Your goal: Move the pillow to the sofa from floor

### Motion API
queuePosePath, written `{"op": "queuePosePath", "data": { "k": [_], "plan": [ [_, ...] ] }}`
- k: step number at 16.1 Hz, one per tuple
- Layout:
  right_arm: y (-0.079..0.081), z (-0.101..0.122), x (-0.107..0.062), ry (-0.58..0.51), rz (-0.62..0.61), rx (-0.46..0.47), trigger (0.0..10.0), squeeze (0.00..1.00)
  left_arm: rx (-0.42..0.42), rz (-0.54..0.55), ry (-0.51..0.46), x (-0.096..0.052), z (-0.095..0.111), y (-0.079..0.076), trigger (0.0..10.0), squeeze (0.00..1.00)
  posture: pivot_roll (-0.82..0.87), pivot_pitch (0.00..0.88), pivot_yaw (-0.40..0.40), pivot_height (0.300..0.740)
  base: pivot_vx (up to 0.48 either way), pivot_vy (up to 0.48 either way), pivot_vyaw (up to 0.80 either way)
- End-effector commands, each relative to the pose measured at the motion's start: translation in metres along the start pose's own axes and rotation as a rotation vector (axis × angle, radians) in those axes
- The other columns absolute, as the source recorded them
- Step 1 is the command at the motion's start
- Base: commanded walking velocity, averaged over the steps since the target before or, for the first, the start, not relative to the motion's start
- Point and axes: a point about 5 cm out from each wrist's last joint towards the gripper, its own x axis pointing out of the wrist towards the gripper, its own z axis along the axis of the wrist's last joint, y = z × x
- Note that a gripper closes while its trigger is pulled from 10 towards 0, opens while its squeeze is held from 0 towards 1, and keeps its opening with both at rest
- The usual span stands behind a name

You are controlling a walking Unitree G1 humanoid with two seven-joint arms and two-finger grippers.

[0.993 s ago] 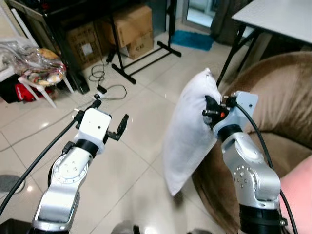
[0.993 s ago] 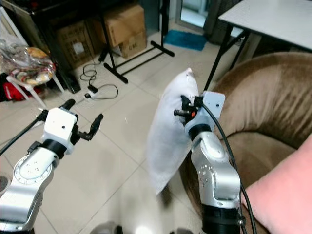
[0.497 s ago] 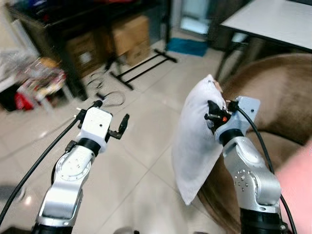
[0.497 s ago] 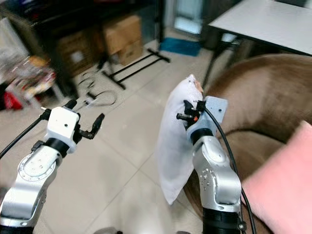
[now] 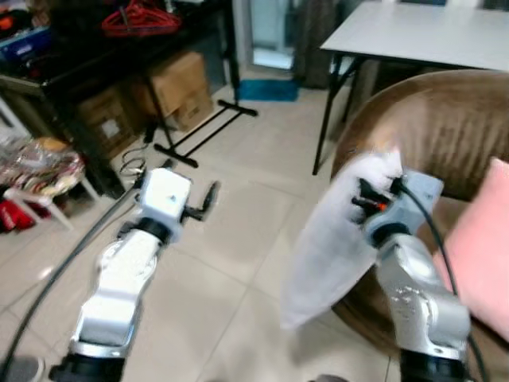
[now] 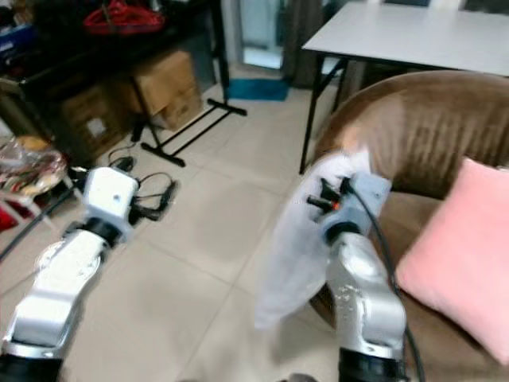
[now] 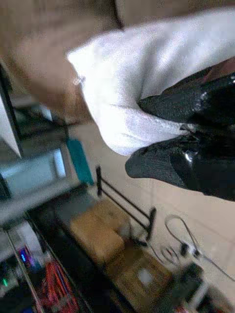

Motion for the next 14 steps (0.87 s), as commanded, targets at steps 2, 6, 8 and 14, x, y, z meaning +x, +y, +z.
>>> {"op": "queuePosePath", "data": {
  "k": [2,6,8,14],
  "plan": [
    [0.017,0.011,0.002,-0.048,0.079,-0.011,10.0,0.0,-0.002,0.045,0.015,-0.002,-0.001,0.012,10.0,0.0,-0.17,0.0,0.089,0.74,0.0,0.0,0.0],
    [0.03,0.015,0.008,-0.06,0.186,-0.137,10.0,0.0,-0.018,0.041,0.007,-0.007,-0.003,0.015,10.0,0.0,-0.15,0.0,0.061,0.74,0.245,0.0,0.0],
    [0.033,0.017,0.011,-0.075,0.201,-0.154,10.0,0.0,-0.013,0.022,0.031,-0.011,-0.008,0.013,10.0,0.0,-0.14,0.0,0.045,0.74,0.381,0.0,0.0],
    [0.038,0.02,0.021,-0.073,0.22,-0.186,10.0,0.0,0.002,-0.014,0.07,-0.023,-0.019,0.007,10.0,0.0,-0.11,0.0,-0.009,0.74,0.382,0.0,-0.23]
  ]
}}
